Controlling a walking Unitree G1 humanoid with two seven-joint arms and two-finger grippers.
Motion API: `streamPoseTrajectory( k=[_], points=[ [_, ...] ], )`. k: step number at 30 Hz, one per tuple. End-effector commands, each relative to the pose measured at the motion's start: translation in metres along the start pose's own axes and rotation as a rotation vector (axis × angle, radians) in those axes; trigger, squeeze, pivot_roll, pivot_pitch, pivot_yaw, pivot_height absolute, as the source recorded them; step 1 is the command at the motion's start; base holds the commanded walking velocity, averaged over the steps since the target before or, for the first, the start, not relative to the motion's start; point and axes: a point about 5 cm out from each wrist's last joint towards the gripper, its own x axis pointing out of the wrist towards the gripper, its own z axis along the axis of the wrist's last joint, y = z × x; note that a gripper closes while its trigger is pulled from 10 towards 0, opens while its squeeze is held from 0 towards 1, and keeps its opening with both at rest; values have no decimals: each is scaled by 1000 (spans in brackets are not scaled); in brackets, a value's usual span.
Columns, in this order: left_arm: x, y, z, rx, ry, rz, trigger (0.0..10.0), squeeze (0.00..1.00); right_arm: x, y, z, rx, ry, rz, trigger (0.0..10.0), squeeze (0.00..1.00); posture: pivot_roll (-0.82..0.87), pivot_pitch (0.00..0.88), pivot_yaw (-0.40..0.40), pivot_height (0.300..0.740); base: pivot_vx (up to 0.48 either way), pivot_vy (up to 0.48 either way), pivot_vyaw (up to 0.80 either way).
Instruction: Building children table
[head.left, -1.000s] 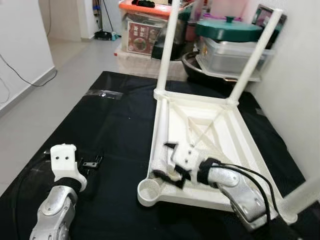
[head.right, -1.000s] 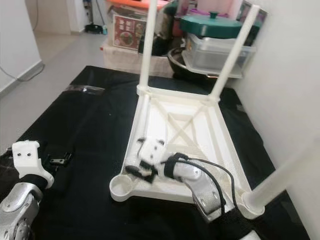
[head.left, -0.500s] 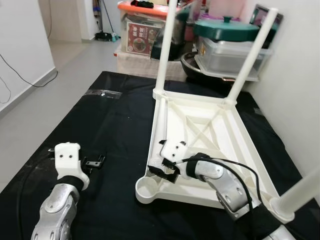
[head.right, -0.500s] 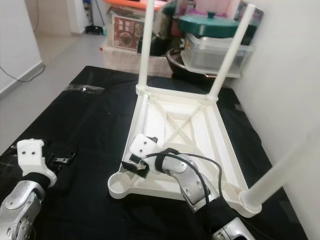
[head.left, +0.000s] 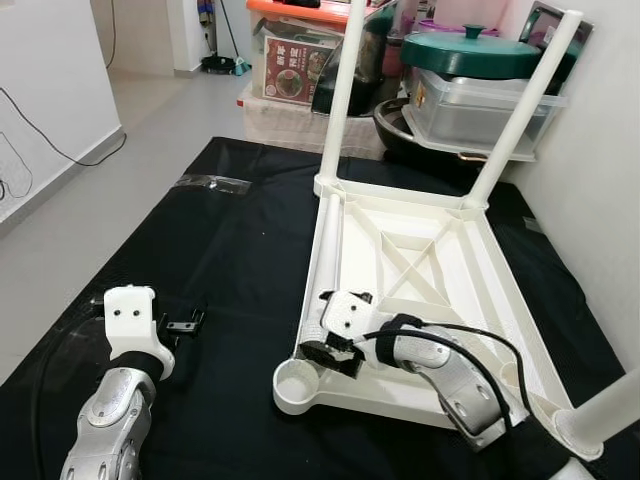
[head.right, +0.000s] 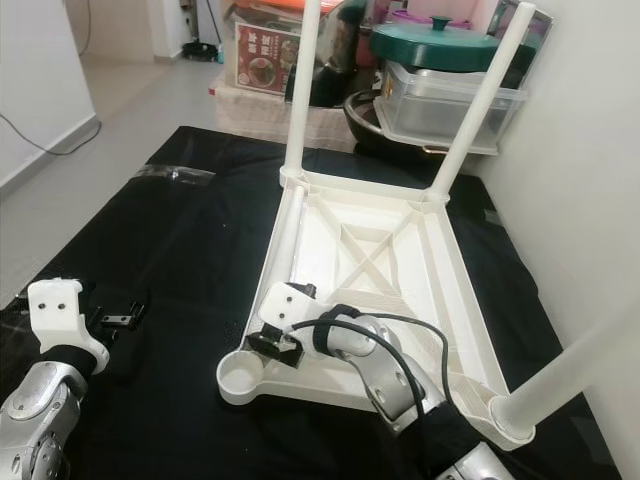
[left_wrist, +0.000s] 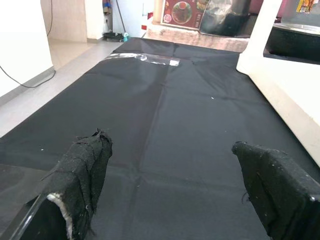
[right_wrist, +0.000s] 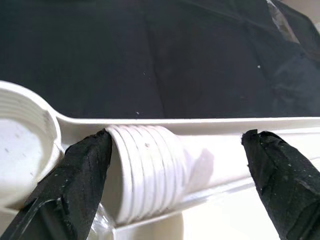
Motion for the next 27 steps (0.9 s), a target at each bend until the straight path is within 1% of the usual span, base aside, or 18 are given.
streamPoseTrajectory(
  k=[1,3,4,7,10,16,17,20,21,22,23,24,25,26,27],
  points=[
    [0,0,-3,3,11,-2,10000,0,-1,4,-13,1,67,23,10000,0,148,0,-123,740,0,0,0],
    [1,-1,-3,2,10,-6,10000,0,-1,4,-15,-4,76,22,10000,0,150,0,-125,740,0,0,0],
    [1,-1,-3,1,10,-3,10000,0,-1,2,-19,-27,101,22,10000,0,151,0,-130,740,0,0,0],
    [1,-1,-3,1,10,-3,10000,0,-1,2,-19,-27,101,22,10000,0,151,0,-130,740,0,0,0],
    [0,-2,-6,-3,19,-3,10000,0,-8,-7,-29,-93,179,23,10000,0,130,0,-124,740,0,0,0],
    [2,-5,-6,-5,17,-10,10000,0,-11,-10,-34,-102,208,13,10000,0,136,0,-129,740,0,0,0],
    [3,-3,-5,-2,13,-7,10000,0,-8,-13,-36,-140,235,-11,10000,0,140,0,-134,740,0,0,0],
    [3,-1,-5,0,11,-4,10000,0,-6,-16,-35,-138,237,-32,10000,0,143,0,-136,740,0,0,0],
    [2,0,-5,2,11,1,10000,0,-3,-22,-31,-121,223,-77,10000,0,145,0,-139,740,0,0,0],
    [2,0,-5,2,11,1,10000,0,-3,-22,-31,-121,223,-77,10000,0,145,0,-139,740,0,0,0],
    [2,1,-5,4,11,7,10000,0,0,-34,-23,-83,185,-181,6314,0,147,0,-141,740,0,0,0],
    [2,2,-5,5,11,11,10000,0,2,-43,-17,-56,158,-253,6314,0,146,0,-141,740,0,0,0],
    [3,2,-5,5,11,14,10000,0,3,-50,-10,-1,112,-325,1373,0,145,0,-140,740,0,0,0],
    [3,2,-5,5,11,14,10000,0,3,-50,-10,-1,112,-325,1373,0,145,0,-140,740,0,0,0],
    [3,1,-5,4,10,15,10000,0,4,-53,-6,37,83,-364,1373,0,145,0,-140,740,0,0,0]
  ],
)
